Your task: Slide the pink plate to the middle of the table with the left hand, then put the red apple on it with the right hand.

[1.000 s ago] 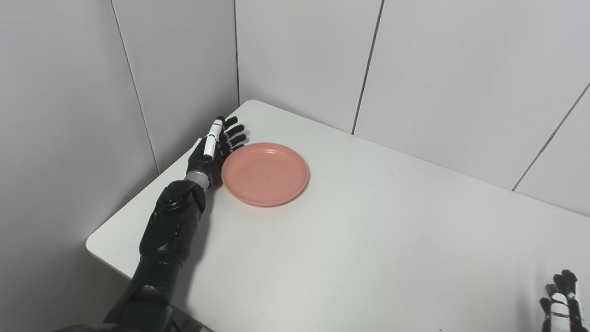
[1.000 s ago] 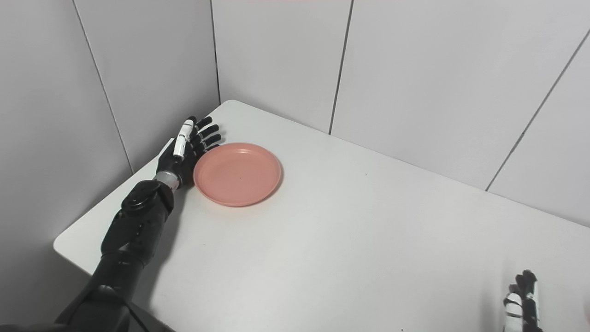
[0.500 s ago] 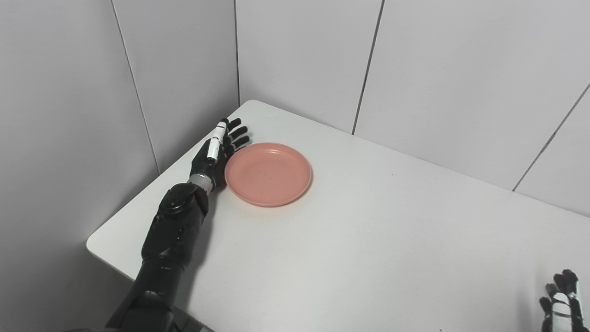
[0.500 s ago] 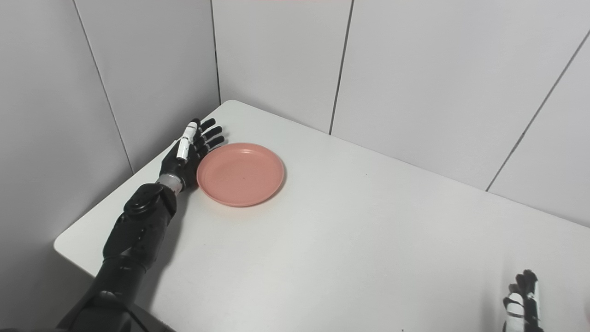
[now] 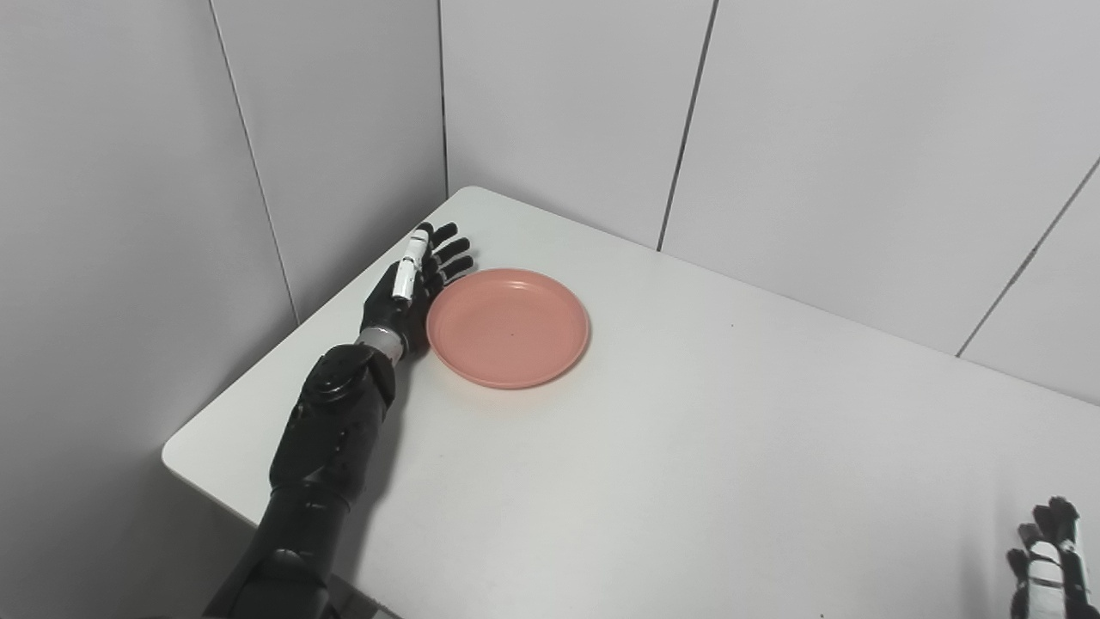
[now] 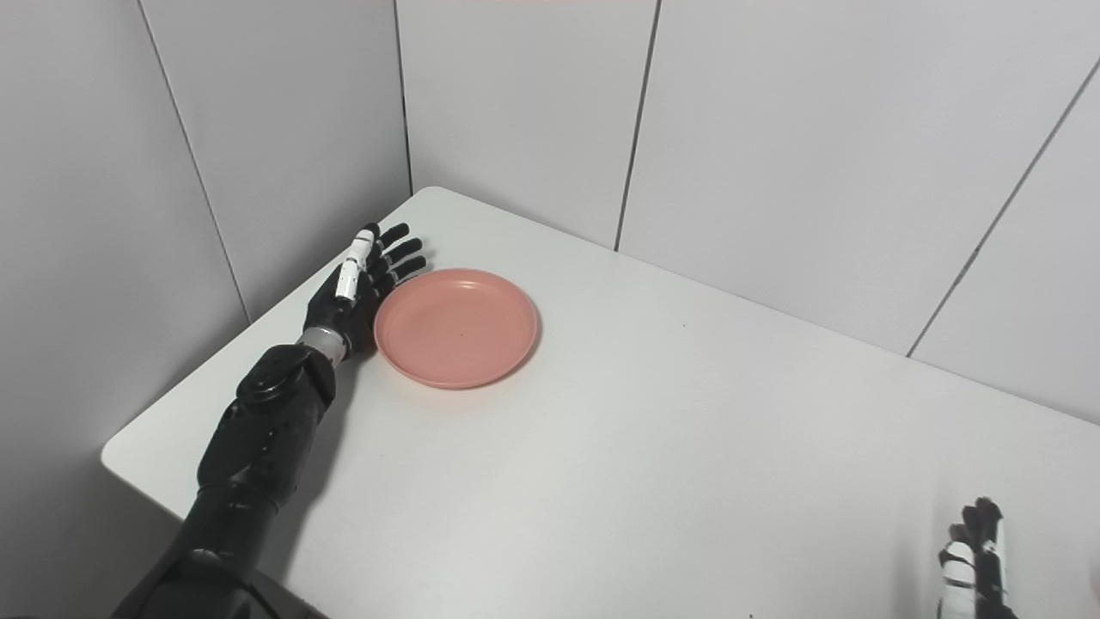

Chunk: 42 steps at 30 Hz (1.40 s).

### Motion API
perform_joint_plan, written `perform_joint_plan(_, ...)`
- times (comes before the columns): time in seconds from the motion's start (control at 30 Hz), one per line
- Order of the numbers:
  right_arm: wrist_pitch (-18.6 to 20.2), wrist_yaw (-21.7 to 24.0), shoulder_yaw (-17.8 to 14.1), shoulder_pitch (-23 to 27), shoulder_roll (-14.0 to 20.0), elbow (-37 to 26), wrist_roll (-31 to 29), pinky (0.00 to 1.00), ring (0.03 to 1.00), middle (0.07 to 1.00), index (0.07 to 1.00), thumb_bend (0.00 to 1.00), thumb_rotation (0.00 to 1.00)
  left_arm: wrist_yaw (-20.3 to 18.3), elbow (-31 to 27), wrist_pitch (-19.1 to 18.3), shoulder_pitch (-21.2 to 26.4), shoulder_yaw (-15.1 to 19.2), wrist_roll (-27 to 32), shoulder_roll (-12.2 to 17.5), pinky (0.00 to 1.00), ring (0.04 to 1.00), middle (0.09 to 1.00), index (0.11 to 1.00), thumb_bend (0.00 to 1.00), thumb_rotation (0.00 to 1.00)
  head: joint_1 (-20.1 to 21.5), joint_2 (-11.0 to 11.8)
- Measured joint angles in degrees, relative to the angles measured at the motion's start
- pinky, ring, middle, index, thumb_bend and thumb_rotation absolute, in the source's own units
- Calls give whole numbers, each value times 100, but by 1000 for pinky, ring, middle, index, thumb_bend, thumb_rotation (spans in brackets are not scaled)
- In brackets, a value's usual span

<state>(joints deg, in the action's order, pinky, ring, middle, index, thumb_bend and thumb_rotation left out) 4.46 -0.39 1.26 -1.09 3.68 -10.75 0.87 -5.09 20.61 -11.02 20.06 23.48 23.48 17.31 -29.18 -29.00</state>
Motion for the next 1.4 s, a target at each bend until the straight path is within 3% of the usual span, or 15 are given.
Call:
perform_joint_plan(0.33,35,0,-2,0,-58,-1,-5,1000,1000,1000,1000,0,1000,-14,-103,-100,1,-71,2,-104,914,901,900,883,325,1000,18,-9)
perform_joint_plan(1.0,34,-1,-15,0,-94,0,-6,1000,1000,1000,1000,0,1000,46,-248,-110,31,-373,-14,-427,893,892,890,877,317,1000,70,-62)
perform_joint_plan(1.4,33,-1,-13,0,-112,0,-4,1000,1000,1000,1000,0,1000,48,-211,73,61,-528,-29,-619,893,889,884,866,324,1000,140,-105)
